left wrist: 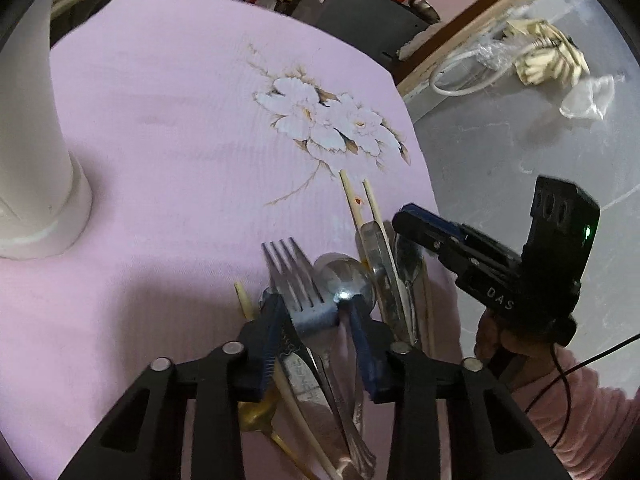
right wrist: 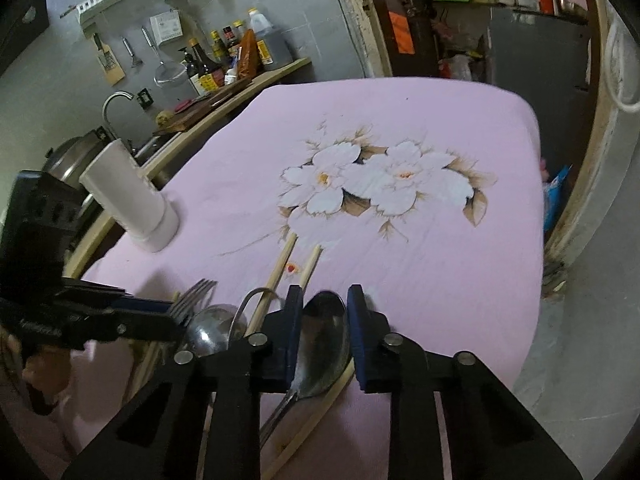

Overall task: Organize utensils
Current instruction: 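Lower the left tool onto a silver fork and grasp it while the right tool grasps a silver spoon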

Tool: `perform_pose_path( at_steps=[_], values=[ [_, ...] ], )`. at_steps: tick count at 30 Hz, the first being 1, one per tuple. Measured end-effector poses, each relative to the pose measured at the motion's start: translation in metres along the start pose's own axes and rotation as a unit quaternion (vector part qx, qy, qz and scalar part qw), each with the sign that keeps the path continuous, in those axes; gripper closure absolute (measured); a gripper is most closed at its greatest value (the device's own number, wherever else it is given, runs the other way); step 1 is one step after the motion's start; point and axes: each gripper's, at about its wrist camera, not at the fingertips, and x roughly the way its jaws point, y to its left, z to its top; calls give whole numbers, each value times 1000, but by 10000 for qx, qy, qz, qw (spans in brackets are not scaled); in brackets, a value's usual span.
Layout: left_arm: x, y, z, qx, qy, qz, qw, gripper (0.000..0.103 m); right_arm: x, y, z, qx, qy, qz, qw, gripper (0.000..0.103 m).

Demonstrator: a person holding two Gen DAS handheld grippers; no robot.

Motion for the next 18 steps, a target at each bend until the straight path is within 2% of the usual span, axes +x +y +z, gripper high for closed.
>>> perform_pose_path(
  at_steps=[3, 4, 5, 12, 13, 15, 18],
  values=[
    [1, 4, 1, -227, 32, -124, 9997, 79, -2, -3, -6, 16, 72, 74, 9999, 84],
    [0, 3, 1, -223, 8, -149, 9996, 86, -2, -4, -7, 24, 79, 85, 9999, 84],
    [0, 1, 2, -201, -3, -170, 9997, 88, -2, -4, -8, 50, 93, 111, 9999, 84],
    [5, -3, 8, -290, 108, -400, 9987, 90, 0, -5, -11, 184, 166, 226, 9994, 84],
    [7, -3, 9, -328, 151, -450, 9983, 90, 0, -5, -12, 183, 185, 224, 9994, 85],
    [11, -2, 11, -367, 231, -512, 9978, 90, 2, -4, -11, 169, 266, 179, 9993, 95],
    [16, -3, 15, -414, 359, -582, 9968, 90, 2, -3, -10, 217, 291, 190, 9992, 96]
  ],
)
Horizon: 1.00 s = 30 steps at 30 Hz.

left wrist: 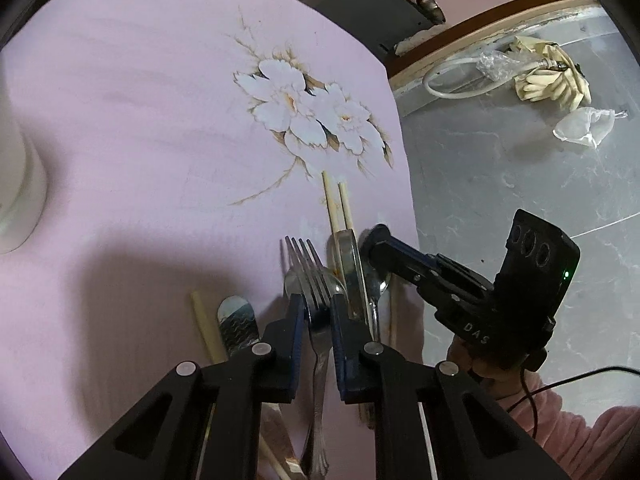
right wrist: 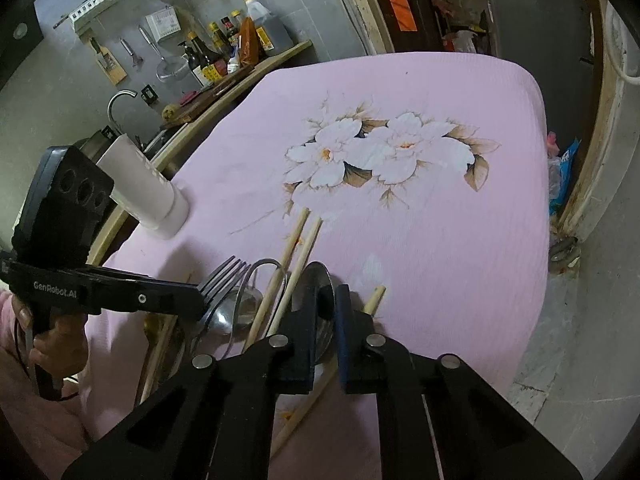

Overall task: Organize utensils
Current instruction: 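Lower the left tool onto a silver fork and grasp it while the right tool grasps a silver spoon, then carry the fork and spoon over the white caddy and open both tools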

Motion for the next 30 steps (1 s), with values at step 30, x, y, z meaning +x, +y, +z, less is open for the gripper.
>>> perform_pose_path(
  at_steps=[30],
  values=[
    [-157, -62, -18, 1704, -1445, -569, 9731, 100, -156, 197, 1, 453, -3016, -2884, 9077, 101]
  ],
)
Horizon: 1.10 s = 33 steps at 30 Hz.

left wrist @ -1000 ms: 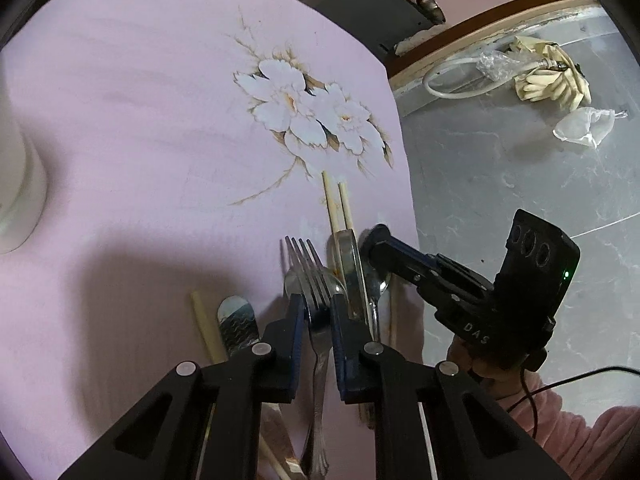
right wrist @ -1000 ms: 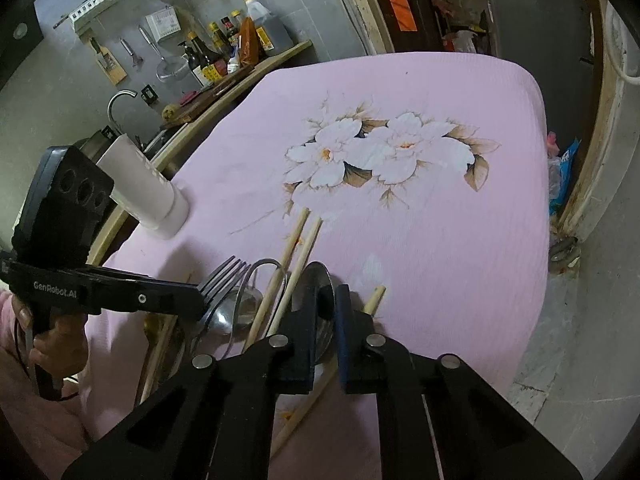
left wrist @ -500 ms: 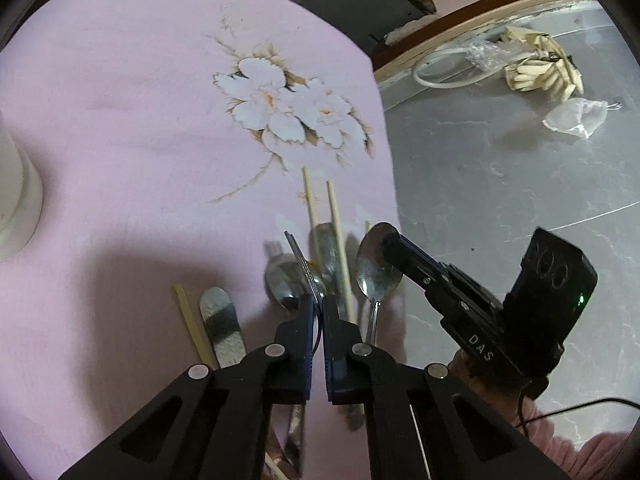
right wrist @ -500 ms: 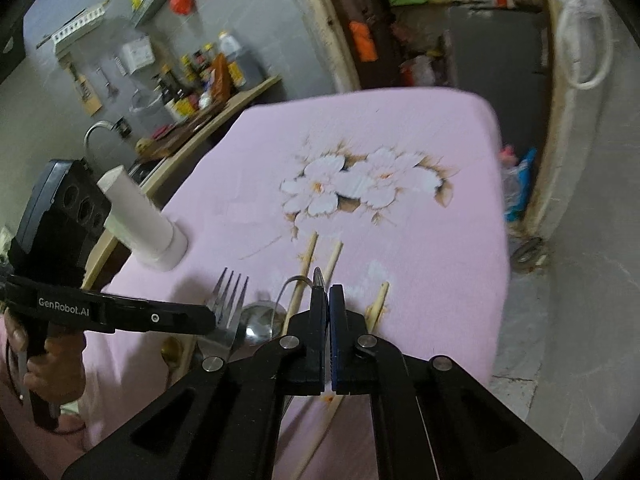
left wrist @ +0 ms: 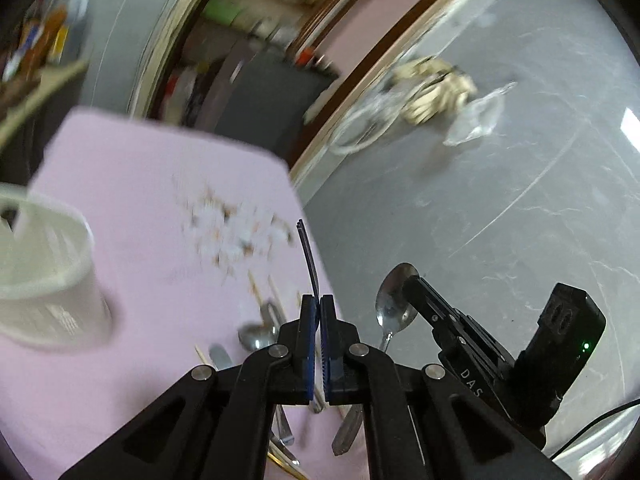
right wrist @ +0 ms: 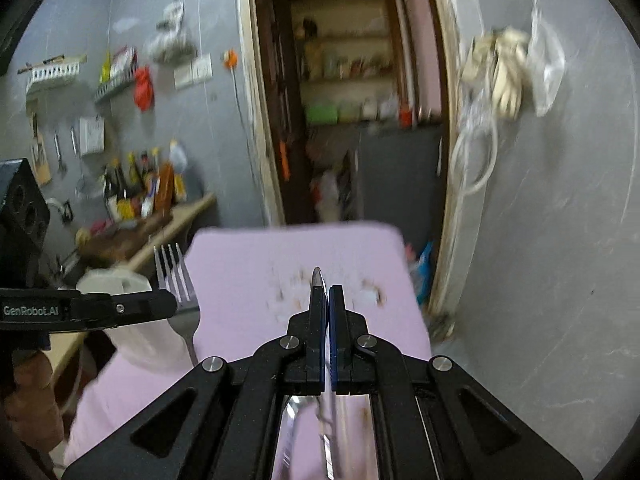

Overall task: Organize utensils
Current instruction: 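Carry the fork and spoon over the white caddy and open both tools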

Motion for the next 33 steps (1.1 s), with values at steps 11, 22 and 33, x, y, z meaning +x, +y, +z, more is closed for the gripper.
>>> perform_pose_path(
  at_steps=[11, 22, 33],
  values=[
    [-130, 40, 63, 225, -1166, 245, 9926, 100, -4, 126, 60, -305, -1401, 325, 9891, 101],
    [-178, 132, 81, 266, -1974, 1098, 9738, 100, 50, 216, 56, -691, -1689, 23, 9832, 101],
    [-131, 178, 60, 250, -1564, 1360, 9780, 100, 91, 235, 3, -1133, -1189, -83, 9864, 101]
  ],
)
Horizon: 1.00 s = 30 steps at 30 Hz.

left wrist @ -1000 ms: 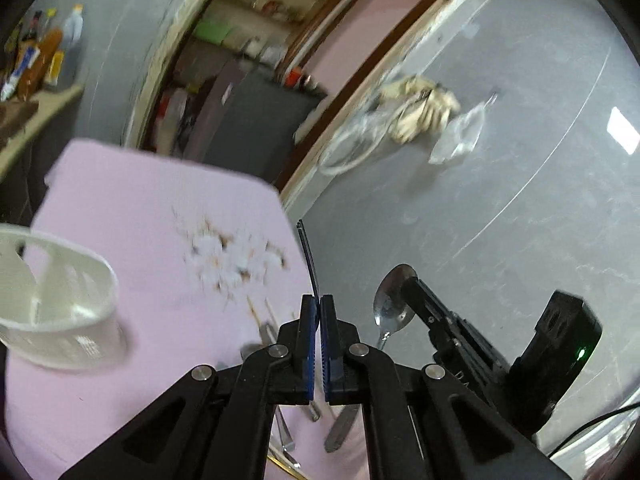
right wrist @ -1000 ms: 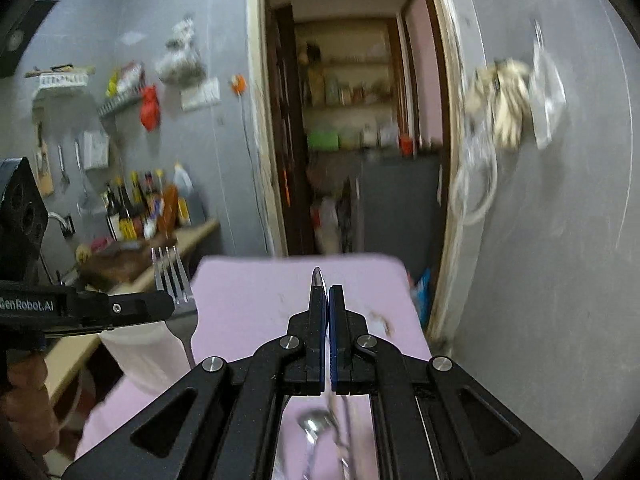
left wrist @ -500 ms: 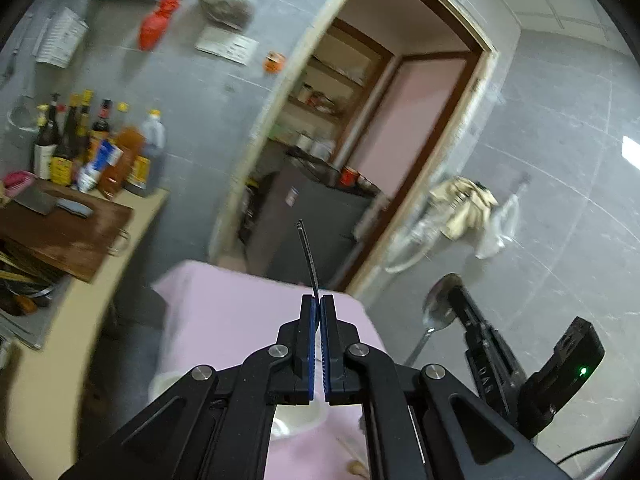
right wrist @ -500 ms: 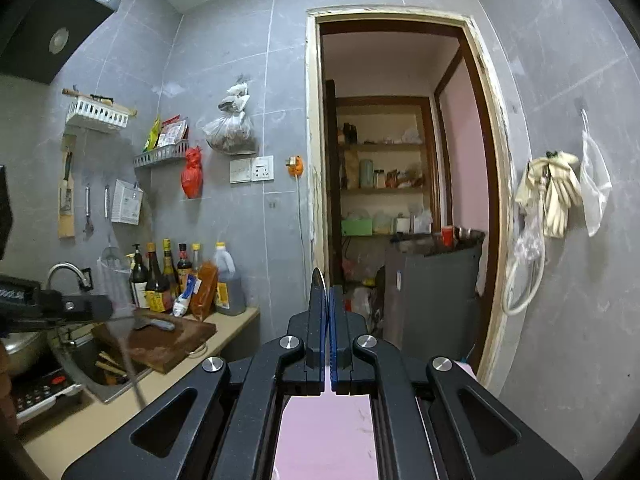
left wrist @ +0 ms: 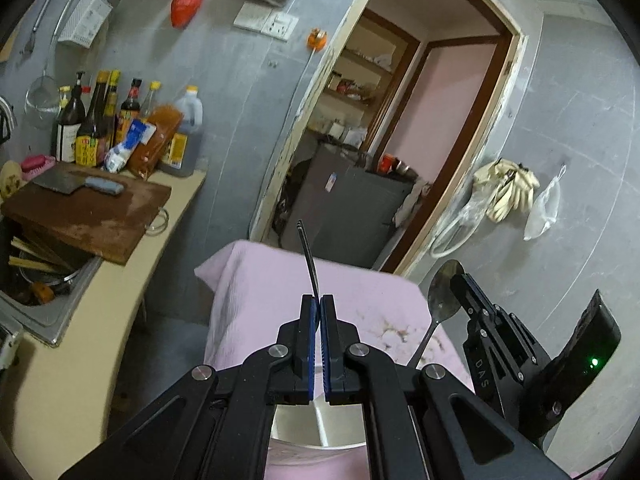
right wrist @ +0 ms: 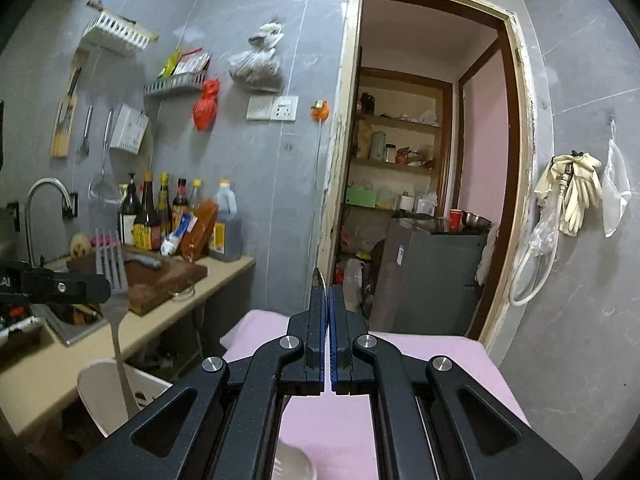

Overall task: Organize utensils
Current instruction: 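Carry the fork and spoon over the white caddy and open both tools, then move both tools back down to the remaining utensils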

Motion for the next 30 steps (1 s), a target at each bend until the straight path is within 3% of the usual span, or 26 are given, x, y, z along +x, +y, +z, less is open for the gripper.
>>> perform_pose_path(
  at_steps=[5, 10, 12, 14, 15, 17, 19, 22, 28, 30],
  values=[
    [10, 3, -12, 79, 150, 131, 9998, 100, 1, 4, -12, -27, 146, 99, 9998, 101],
    [16, 7, -17, 181, 608, 252, 9977, 100, -5, 0, -19, 74, 357, 197, 9991, 100],
    [15, 9, -18, 161, 697, 247, 9971, 97, -7, -3, -20, 129, 422, 217, 9988, 86],
    [12, 8, -18, 149, 726, 186, 9971, 84, -13, -10, -20, 265, 442, 257, 9983, 72],
    [10, 7, -18, 138, 700, 152, 9973, 79, -15, -12, -19, 303, 449, 252, 9982, 72],
    [5, 6, -18, 76, 590, 75, 9982, 57, -20, -22, -17, 452, 480, 247, 9975, 72],
    [-1, 3, -17, -29, 430, 20, 9991, 55, -27, -35, -13, 634, 480, 217, 9966, 70],
    [-5, -11, -15, 22, 363, 28, 9993, 53, -40, -57, -6, 865, 415, 132, 9953, 55],
    [-15, -55, -14, 517, -86, 125, 9986, 26, -75, -111, 3, 1014, 267, -125, 9944, 29],
    [-18, -71, -15, 675, -245, 185, 9972, 18, -84, -126, 5, 1045, 229, -184, 9941, 14]
  ],
)
